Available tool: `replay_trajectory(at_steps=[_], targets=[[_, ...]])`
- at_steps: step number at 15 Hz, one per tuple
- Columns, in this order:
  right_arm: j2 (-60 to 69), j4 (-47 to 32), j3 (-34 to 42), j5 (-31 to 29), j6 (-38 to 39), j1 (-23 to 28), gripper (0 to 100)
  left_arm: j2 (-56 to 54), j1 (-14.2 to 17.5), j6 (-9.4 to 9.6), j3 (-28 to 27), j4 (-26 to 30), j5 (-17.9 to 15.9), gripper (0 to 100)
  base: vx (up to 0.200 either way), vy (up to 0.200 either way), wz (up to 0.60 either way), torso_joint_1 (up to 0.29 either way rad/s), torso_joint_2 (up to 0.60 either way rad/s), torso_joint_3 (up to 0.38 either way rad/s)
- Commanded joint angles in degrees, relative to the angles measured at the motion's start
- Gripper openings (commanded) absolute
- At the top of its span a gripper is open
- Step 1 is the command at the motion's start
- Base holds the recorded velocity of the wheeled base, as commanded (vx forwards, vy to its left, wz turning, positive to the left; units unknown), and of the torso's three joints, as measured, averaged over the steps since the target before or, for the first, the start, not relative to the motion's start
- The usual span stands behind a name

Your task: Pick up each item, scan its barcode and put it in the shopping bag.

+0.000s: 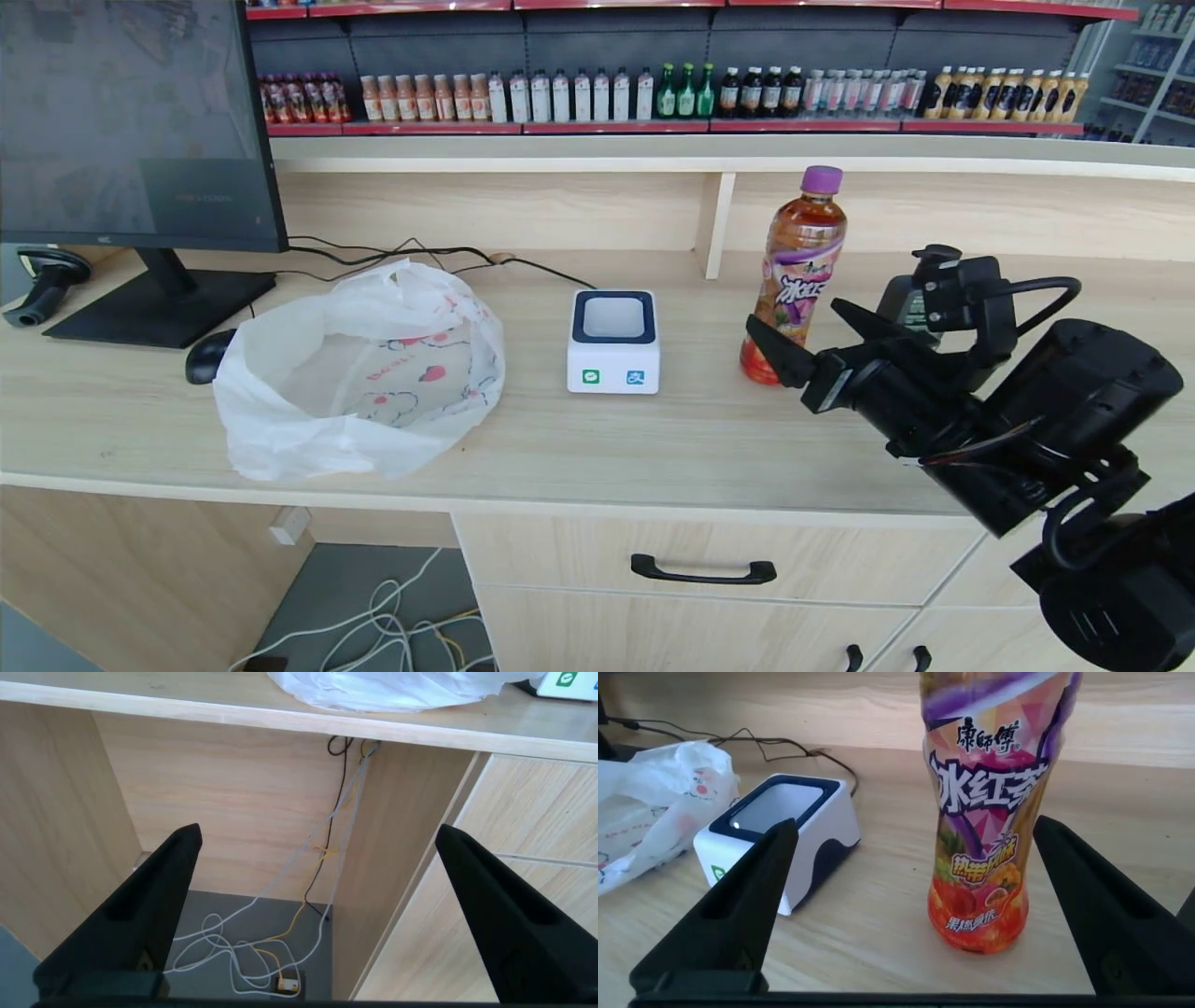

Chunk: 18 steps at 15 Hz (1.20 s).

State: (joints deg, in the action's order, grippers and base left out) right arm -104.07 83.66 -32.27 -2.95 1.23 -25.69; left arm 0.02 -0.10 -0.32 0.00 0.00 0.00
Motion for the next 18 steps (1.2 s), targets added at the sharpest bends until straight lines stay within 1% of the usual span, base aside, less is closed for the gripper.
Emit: replay_trajectory(at_steps=[1,4,7,9,10,12,14,16,18], targets=[[-1.6,-0.1,-0.6,-1.0,0.2,-0.2,100,0.0,0.0,0.05,0.0,0.0,0.0,100,0.000,0.000,0.00,0.000,0.00,0.000],[-2.5,-0.2,-1.3,-1.2,0.6,-0.2,100,0.0,0.0,-0.03,0.0,0.0,0.0,100,0.000,0.000,0.00,0.000,0.00,0.000],[-5.4,-0.5,-4.6,-1.2,0.9,0.0,100,0.0,0.0,-0.03,0.0,0.0,0.0,100,0.000,0.000,0.00,0.000,0.00,0.000],[-6.5,-0.5,-5.4,-1.2,0.9,0.4,100,0.0,0.0,0.05,0.0,0.0,0.0,100,0.000,0.000,0.00,0.000,0.00,0.000],[-7.6,-0.5,-6.1,-1.2,0.9,0.5,100,0.0,0.0,0.40,0.0,0.0,-0.1,100,0.000,0.000,0.00,0.000,0.00,0.000],[-8.6,-0.5,-6.7,-1.3,0.9,1.9,100,0.0,0.0,0.40,0.0,0.0,-0.1,100,0.000,0.000,0.00,0.000,0.00,0.000],[-9.3,-0.5,-9.4,-1.3,0.8,2.9,100,0.0,0.0,0.40,0.0,0.0,-0.1,100,0.000,0.000,0.00,0.000,0.00,0.000],[-11.5,-0.6,-11.6,-1.3,0.8,5.1,100,0.0,0.0,0.40,0.0,0.0,-0.1,100,0.000,0.000,0.00,0.000,0.00,0.000],[-12.6,-0.6,-14.0,-1.3,0.7,5.9,100,0.0,0.0,0.40,0.0,0.0,-0.1,100,0.000,0.000,0.00,0.000,0.00,0.000]])
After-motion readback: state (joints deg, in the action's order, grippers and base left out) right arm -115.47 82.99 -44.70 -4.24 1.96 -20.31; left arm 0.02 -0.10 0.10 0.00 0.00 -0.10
